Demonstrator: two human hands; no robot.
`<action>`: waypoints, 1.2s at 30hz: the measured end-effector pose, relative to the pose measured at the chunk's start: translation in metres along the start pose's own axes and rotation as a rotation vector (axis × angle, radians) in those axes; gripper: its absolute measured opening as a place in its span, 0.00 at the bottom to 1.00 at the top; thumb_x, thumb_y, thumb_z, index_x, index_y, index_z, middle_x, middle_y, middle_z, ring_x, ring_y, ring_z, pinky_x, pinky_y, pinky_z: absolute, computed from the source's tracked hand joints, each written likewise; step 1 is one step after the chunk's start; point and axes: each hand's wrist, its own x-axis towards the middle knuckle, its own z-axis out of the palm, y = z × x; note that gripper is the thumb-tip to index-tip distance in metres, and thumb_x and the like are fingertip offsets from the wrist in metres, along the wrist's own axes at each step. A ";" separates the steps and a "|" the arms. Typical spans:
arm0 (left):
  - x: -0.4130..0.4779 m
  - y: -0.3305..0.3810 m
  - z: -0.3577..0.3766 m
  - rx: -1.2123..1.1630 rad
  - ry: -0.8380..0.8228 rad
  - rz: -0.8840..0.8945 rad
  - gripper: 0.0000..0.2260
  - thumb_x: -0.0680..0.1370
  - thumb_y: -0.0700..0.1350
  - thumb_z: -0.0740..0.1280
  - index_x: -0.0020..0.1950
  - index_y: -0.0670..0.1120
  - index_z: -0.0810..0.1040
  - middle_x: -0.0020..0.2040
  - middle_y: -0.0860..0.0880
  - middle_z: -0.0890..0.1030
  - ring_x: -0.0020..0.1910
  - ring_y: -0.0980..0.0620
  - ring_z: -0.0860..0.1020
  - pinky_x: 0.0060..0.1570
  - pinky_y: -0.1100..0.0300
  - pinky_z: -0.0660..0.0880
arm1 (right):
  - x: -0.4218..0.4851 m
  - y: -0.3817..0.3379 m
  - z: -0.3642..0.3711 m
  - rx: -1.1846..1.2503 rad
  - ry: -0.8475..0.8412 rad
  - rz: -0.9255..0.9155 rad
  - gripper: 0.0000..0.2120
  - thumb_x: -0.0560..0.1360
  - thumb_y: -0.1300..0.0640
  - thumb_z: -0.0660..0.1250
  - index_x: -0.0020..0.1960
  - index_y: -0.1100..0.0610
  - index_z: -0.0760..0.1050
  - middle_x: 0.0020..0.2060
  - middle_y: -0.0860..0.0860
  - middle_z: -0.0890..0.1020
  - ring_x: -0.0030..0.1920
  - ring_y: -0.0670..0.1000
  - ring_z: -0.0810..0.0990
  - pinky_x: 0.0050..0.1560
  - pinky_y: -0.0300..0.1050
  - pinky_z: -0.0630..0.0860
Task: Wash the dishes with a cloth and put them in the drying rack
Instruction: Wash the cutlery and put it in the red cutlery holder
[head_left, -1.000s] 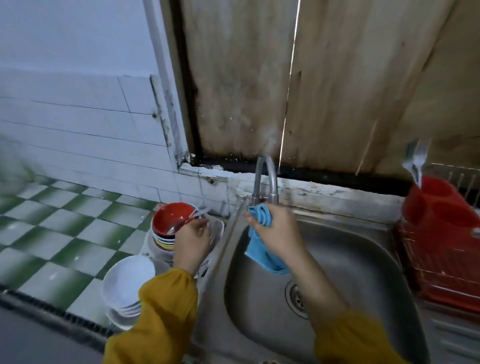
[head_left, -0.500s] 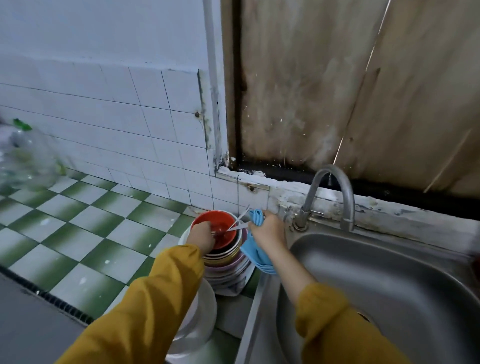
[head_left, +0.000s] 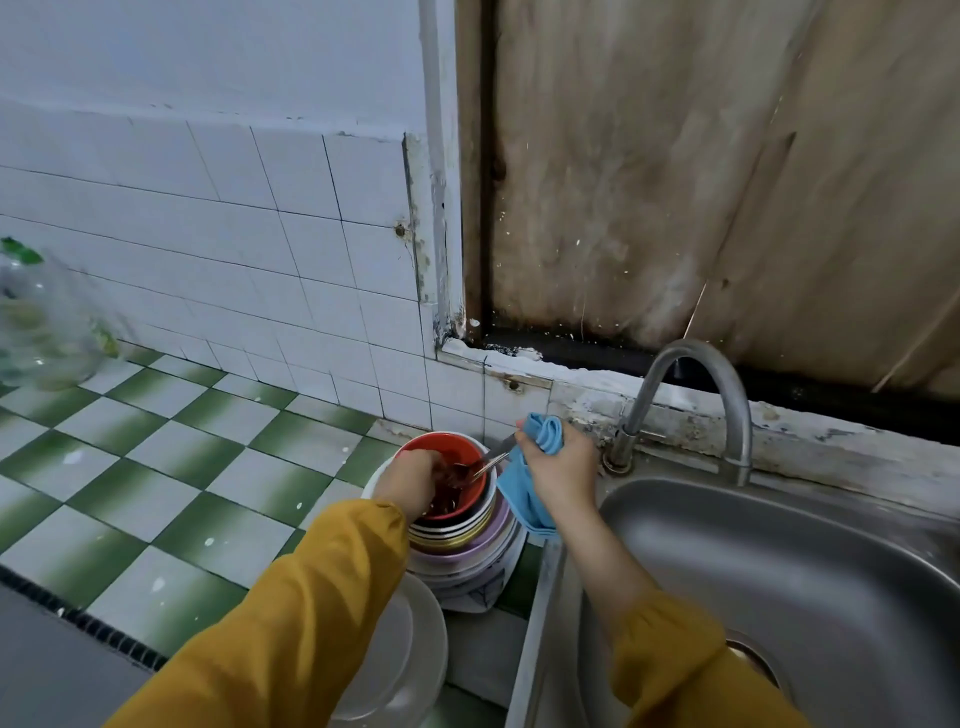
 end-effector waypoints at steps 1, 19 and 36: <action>-0.002 0.002 -0.003 -0.009 0.031 0.010 0.11 0.82 0.42 0.60 0.61 0.48 0.79 0.54 0.46 0.82 0.49 0.46 0.79 0.53 0.55 0.75 | -0.001 -0.001 -0.002 0.035 0.006 -0.006 0.02 0.74 0.61 0.72 0.45 0.58 0.80 0.38 0.49 0.81 0.41 0.48 0.80 0.44 0.42 0.80; -0.103 0.078 0.033 -0.436 0.197 0.066 0.04 0.76 0.35 0.68 0.43 0.38 0.82 0.36 0.44 0.81 0.30 0.56 0.76 0.36 0.64 0.71 | -0.059 0.019 -0.077 0.807 0.151 0.509 0.16 0.76 0.66 0.63 0.58 0.55 0.60 0.46 0.58 0.73 0.40 0.56 0.78 0.44 0.52 0.77; -0.188 0.177 0.071 -0.632 0.096 0.185 0.07 0.75 0.31 0.66 0.38 0.33 0.82 0.33 0.42 0.80 0.32 0.52 0.75 0.34 0.60 0.73 | -0.115 0.033 -0.154 0.343 0.189 -0.024 0.10 0.76 0.64 0.69 0.54 0.55 0.73 0.44 0.49 0.81 0.46 0.43 0.82 0.46 0.34 0.78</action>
